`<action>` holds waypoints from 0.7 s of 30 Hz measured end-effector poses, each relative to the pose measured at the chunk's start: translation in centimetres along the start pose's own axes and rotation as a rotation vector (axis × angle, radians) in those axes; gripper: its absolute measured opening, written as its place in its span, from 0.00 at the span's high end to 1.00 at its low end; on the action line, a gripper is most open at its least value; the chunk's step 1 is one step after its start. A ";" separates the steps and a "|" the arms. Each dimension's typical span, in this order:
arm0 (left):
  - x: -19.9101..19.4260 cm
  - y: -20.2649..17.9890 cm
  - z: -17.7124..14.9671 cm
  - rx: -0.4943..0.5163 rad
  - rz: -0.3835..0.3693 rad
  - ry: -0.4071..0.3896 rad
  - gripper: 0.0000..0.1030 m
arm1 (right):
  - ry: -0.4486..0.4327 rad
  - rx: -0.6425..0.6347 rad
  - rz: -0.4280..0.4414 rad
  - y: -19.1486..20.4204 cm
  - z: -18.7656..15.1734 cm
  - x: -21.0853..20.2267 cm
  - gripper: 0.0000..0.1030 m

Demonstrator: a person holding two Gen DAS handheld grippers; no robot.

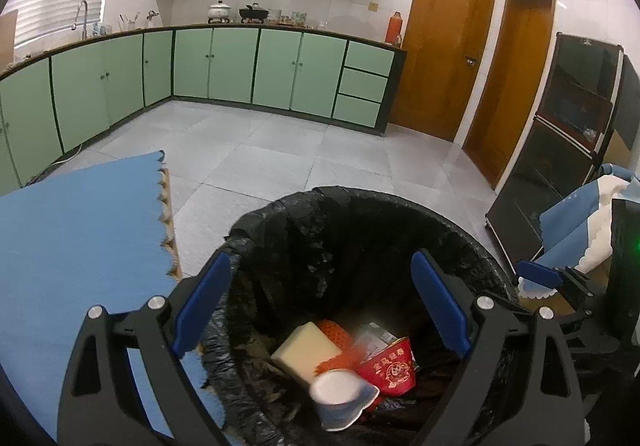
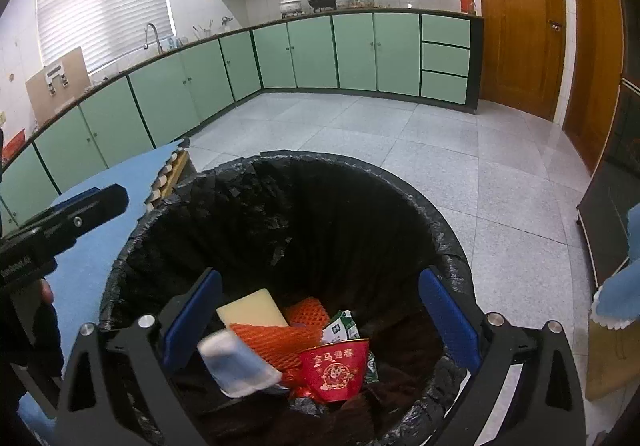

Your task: Collect trash

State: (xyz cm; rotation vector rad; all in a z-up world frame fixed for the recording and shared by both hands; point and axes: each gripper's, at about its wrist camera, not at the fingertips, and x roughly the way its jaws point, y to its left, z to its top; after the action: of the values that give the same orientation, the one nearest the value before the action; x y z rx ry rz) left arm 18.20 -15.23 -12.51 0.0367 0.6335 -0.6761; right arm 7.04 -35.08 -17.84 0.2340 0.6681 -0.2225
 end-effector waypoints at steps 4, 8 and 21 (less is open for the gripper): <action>-1.6 0.3 0.1 0.015 0.027 -0.008 0.12 | -0.024 0.011 0.018 0.8 0.3 -1.2 0.06; -3.1 0.8 0.3 0.019 0.062 -0.006 0.09 | -0.038 0.023 0.040 1.3 0.7 -2.5 0.06; -9.0 1.8 0.4 -0.003 0.164 0.013 0.08 | -0.098 0.000 0.106 4.9 2.5 -7.6 0.06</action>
State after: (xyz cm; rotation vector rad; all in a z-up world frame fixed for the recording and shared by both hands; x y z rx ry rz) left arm 14.04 -8.77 -7.47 0.0891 0.6368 -0.5167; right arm 4.02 -30.17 -10.40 0.2564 0.5573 -0.1321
